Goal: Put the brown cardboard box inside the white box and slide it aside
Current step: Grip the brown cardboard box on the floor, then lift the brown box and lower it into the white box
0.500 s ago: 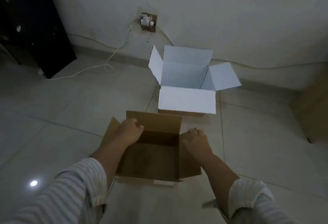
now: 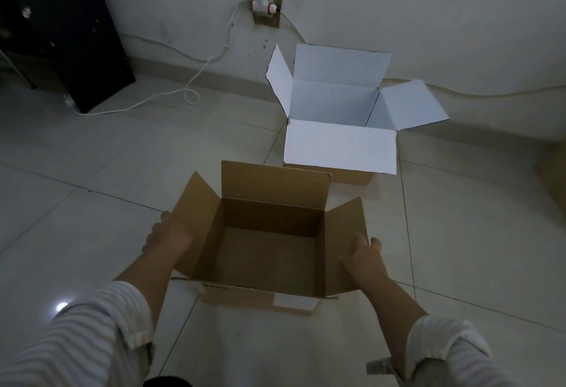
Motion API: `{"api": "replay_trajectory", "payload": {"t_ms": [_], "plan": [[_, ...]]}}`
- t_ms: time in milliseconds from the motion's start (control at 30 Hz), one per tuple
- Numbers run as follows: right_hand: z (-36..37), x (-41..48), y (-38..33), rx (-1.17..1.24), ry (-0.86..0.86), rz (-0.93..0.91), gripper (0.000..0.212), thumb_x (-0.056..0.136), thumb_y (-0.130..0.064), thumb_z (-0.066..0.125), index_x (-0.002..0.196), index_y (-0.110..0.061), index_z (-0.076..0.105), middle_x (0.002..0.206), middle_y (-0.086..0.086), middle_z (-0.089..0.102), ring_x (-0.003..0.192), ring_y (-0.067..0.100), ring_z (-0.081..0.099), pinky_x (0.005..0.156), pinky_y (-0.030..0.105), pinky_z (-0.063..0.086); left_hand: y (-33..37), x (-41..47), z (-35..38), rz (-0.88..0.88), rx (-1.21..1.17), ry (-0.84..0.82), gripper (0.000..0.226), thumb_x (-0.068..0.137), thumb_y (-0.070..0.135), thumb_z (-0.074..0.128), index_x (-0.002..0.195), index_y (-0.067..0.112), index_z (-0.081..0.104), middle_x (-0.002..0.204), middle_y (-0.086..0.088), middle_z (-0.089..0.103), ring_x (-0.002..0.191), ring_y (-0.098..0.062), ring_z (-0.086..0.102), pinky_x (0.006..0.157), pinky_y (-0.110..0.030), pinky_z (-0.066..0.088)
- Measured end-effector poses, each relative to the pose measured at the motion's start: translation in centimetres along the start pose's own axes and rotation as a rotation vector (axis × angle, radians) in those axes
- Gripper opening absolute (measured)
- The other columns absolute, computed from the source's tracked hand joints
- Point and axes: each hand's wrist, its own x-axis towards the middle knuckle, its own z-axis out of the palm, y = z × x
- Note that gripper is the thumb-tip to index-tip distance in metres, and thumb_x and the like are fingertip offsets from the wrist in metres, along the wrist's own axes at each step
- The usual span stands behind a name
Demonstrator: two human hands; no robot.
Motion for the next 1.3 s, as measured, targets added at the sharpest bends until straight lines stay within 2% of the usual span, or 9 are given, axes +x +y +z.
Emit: {"api": "replay_trajectory", "payload": {"t_ms": [100,167,200,333,567,800,933,1033,1300], "plan": [[0.2,0.5,0.3,0.026,-0.007,-0.017,0.05,0.089,-0.007,0.047,0.136,-0.013,0.031,0.132,0.02,0.036,0.103,0.035,0.051,0.089,0.041,0.045,-0.6,0.6,0.3,0.09,-0.029,0.004,0.044,0.09,0.014,0.051,0.13,0.001,0.042,0.118,-0.023,0.058,0.102,-0.038,0.059,0.083,-0.043,0.049],[0.2,0.7,0.4,-0.005,0.015,-0.038,0.041,0.093,-0.009,0.041,0.133,-0.012,0.032,0.125,0.019,0.041,0.091,0.03,0.054,0.088,0.042,0.048,-0.7,0.6,0.6,0.153,0.019,0.037,0.029,0.093,0.017,0.048,0.116,0.0,0.056,0.104,-0.019,0.063,0.087,-0.032,0.059,0.075,-0.037,0.048],[0.1,0.7,0.4,-0.015,0.025,-0.063,0.039,0.093,-0.009,0.04,0.132,-0.011,0.035,0.123,0.018,0.043,0.093,0.03,0.056,0.089,0.042,0.049,-0.7,0.5,0.9,0.179,0.047,0.05,0.027,0.094,0.018,0.047,0.112,0.001,0.059,0.103,-0.019,0.064,0.084,-0.031,0.058,0.073,-0.035,0.046],[-0.3,0.3,-0.3,-0.022,0.046,-0.183,0.038,0.09,-0.005,0.045,0.128,-0.009,0.045,0.121,0.015,0.05,0.1,0.028,0.057,0.091,0.036,0.047,-0.5,-0.2,1.6,0.215,0.053,0.11,0.029,0.097,0.02,0.042,0.113,0.005,0.06,0.111,-0.019,0.065,0.095,-0.034,0.062,0.076,-0.036,0.045],[-3.3,-2.1,-2.1,-0.03,0.107,-0.166,0.039,0.088,0.0,0.047,0.125,-0.012,0.048,0.12,0.009,0.052,0.096,0.024,0.06,0.087,0.032,0.05,1.4,-3.6,0.0,0.268,0.034,0.132,0.029,0.098,0.02,0.04,0.114,0.005,0.059,0.109,-0.019,0.066,0.097,-0.036,0.062,0.074,-0.036,0.042],[-13.5,-6.3,-6.2,-0.077,0.106,-0.178,0.028,0.089,-0.006,0.047,0.115,-0.017,0.052,0.113,0.008,0.056,0.078,0.018,0.054,0.08,0.031,0.052,5.8,-10.4,-9.8,0.292,0.084,0.129,0.025,0.099,0.019,0.04,0.109,0.005,0.059,0.101,-0.017,0.066,0.08,-0.027,0.057,0.068,-0.033,0.04],[-20.7,-7.9,-8.6,-0.096,0.104,-0.169,0.036,0.09,-0.005,0.046,0.125,-0.016,0.048,0.12,0.009,0.054,0.093,0.024,0.061,0.083,0.03,0.049,9.7,-13.2,-16.0,0.328,0.1,0.137,0.027,0.099,0.019,0.039,0.111,0.005,0.058,0.103,-0.018,0.066,0.082,-0.027,0.056,0.068,-0.033,0.04],[-26.2,-8.0,-10.1,-0.108,0.133,-0.179,0.039,0.09,-0.005,0.046,0.128,-0.016,0.047,0.121,0.009,0.055,0.094,0.023,0.061,0.084,0.03,0.051,13.4,-14.5,-20.4,0.349,0.09,0.141,0.028,0.099,0.02,0.039,0.113,0.005,0.058,0.106,-0.018,0.066,0.093,-0.033,0.061,0.07,-0.034,0.041],[-39.1,-4.6,-13.8,-0.101,0.213,-0.178,0.046,0.09,-0.004,0.044,0.134,-0.017,0.043,0.127,0.009,0.052,0.101,0.026,0.06,0.084,0.034,0.052,26.5,-16.7,-27.3,0.414,0.037,0.155,0.028,0.099,0.022,0.04,0.116,0.007,0.057,0.111,-0.018,0.065,0.098,-0.035,0.061,0.071,-0.034,0.041]]}}
